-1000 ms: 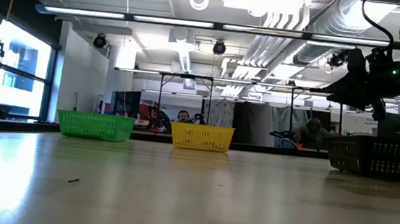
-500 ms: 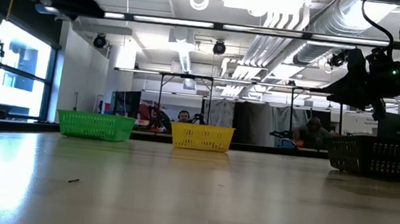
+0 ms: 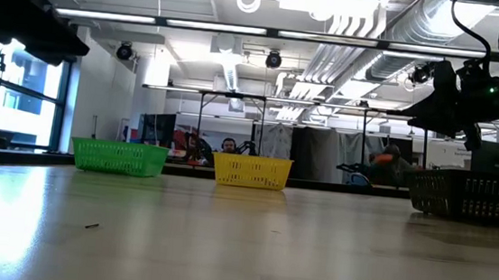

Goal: Sort crayons
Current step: Return to Home Position

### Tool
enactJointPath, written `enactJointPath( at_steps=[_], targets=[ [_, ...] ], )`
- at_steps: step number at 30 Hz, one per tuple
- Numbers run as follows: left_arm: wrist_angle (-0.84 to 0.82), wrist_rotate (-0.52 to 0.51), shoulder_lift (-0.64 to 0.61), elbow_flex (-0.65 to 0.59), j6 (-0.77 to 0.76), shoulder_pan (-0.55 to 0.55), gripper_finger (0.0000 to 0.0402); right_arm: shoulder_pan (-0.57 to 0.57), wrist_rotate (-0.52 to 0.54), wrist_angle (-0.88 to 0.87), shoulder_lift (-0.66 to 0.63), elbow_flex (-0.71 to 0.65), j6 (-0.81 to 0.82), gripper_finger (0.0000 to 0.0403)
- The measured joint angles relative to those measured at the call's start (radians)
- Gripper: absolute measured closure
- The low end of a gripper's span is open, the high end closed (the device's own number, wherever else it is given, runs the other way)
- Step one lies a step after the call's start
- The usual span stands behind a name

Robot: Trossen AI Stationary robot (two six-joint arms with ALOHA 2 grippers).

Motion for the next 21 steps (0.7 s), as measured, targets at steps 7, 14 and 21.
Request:
enactJointPath(
  at_steps=[7, 14, 21],
  targets=[
    [0.016, -0.002, -0.150, -0.067, 0.001, -0.017, 0.0328, 0.000, 0.000, 0.000, 0.000, 0.000, 0.000, 0.0284],
    [0.012, -0.002, -0.266, -0.111, 0.001, -0.021, 0.0328, 0.000, 0.000, 0.000, 0.000, 0.000, 0.000, 0.0284],
    [0.021, -0.003, -0.338, -0.128, 0.009, -0.022, 0.0328, 0.000, 0.000, 0.000, 0.000, 0.000, 0.000, 0.0284]
  ],
)
